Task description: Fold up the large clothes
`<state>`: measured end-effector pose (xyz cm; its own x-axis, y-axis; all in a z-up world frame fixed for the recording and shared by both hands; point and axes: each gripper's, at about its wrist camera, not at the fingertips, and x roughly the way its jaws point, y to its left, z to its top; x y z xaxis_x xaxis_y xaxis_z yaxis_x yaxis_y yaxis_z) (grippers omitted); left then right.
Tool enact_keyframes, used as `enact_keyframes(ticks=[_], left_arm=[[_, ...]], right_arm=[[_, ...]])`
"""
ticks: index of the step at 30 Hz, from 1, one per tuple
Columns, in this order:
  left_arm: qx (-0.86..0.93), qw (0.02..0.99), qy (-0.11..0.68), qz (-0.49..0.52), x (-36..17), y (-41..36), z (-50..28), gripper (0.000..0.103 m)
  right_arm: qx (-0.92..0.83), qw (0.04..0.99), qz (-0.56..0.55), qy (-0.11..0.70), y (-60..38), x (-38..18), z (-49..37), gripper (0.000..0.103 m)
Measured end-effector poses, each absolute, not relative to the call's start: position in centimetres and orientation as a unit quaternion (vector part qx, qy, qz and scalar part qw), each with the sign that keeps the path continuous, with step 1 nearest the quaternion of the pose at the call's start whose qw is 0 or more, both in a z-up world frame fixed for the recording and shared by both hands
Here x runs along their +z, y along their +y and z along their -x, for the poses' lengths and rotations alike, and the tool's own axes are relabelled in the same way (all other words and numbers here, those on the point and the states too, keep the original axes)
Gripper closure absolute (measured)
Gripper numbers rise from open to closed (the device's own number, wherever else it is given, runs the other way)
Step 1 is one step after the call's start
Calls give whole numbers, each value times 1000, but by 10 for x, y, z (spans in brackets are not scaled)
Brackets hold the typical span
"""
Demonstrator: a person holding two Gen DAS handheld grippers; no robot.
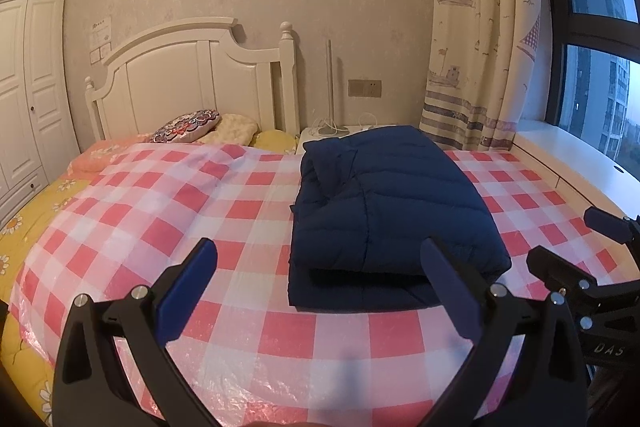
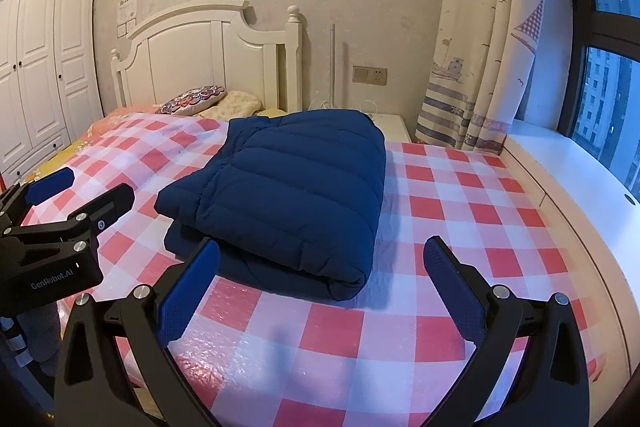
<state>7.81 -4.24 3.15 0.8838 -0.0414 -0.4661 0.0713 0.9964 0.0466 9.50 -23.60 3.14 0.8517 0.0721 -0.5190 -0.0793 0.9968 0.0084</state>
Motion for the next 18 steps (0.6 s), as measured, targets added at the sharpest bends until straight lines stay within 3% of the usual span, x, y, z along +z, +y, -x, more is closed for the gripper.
enact_keyframes(ticks=[18], left_arm=[[-31,969,243,-32,26,-42,-78,2]], right_arm=[[43,962,4,268,-234,32,-94,5]])
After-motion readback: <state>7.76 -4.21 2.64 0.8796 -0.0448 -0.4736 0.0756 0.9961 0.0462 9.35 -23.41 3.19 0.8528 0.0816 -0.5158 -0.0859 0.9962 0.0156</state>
